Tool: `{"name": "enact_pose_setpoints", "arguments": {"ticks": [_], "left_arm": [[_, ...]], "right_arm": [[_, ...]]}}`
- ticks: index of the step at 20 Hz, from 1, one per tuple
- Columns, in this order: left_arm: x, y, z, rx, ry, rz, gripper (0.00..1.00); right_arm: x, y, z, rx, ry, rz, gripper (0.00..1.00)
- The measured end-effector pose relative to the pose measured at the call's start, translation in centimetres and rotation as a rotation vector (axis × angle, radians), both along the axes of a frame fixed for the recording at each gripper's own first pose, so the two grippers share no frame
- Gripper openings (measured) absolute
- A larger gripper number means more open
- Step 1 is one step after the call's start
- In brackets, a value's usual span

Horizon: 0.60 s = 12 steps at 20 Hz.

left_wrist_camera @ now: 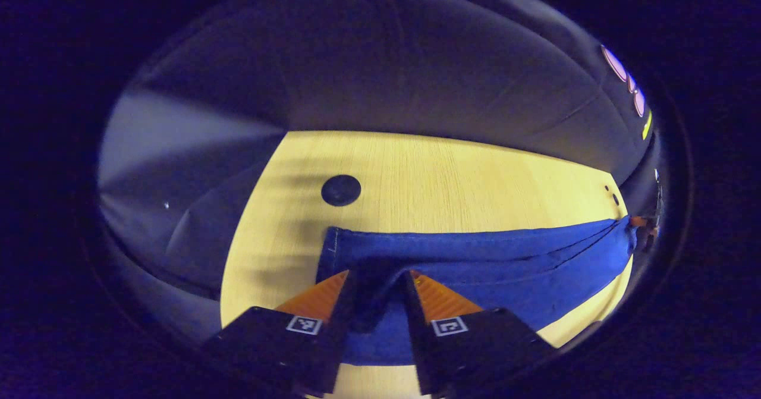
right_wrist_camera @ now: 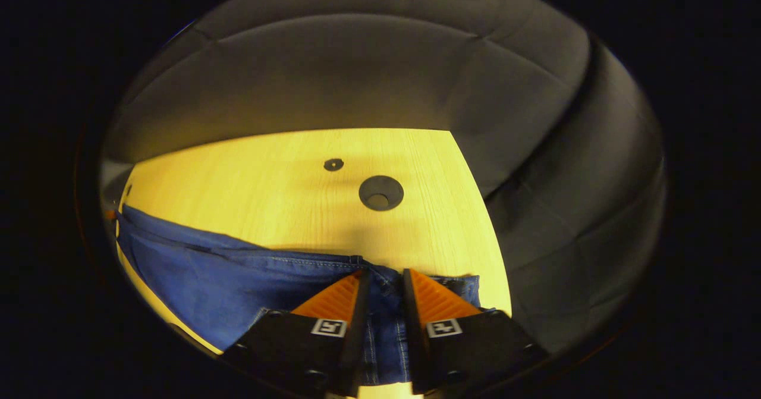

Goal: Grasp the waist and the cuffs of the jeans and fold them to make the two legs overlap; first hold the waist and fold one-third of the jeans toward the cuffs, then hold the cuffs and fold the remaining one-third in the same direction to finish folding.

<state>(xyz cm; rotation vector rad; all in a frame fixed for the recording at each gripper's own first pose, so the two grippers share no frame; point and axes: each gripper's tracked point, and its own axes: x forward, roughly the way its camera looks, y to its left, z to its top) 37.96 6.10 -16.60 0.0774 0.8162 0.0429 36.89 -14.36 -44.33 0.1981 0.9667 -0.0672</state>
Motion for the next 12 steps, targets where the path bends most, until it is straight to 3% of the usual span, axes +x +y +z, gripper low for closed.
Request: {"name": "enact_pose_setpoints", "arguments": {"ticks": [1,2,3,6,7,9,12], "left_arm": [[0.4,0.1,1.2,0.019,-0.033,-0.007,0.65],[0.6,-0.6,2.9,0.007,-0.078,-0.032,0.91],[0.8,-1.0,4.8,-0.008,-0.137,-0.054,0.95],[0.1,-2.3,10.6,-0.06,-0.302,-0.126,0.95],[-0.6,-3.3,12.4,-0.095,-0.353,-0.152,0.95],[-3.4,-5.1,16.2,-0.159,-0.447,-0.198,0.95],[-7.5,-4.7,20.3,-0.182,-0.532,-0.265,0.95]], "right_arm": [[0.3,0.6,1.0,0.056,-0.019,-0.023,0.51],[0.4,0.4,2.2,0.074,-0.037,-0.042,0.75],[0.3,-0.1,3.5,0.075,-0.061,-0.059,0.99],[-1.4,-2.5,7.0,0.055,-0.089,-0.104,0.92],[-2.6,-3.3,8.0,0.06,-0.088,-0.142,0.98],[-5.1,-4.4,9.3,0.12,-0.085,-0.239,0.98],[-10.0,-6.3,8.7,0.159,-0.019,-0.376,0.98]]}}
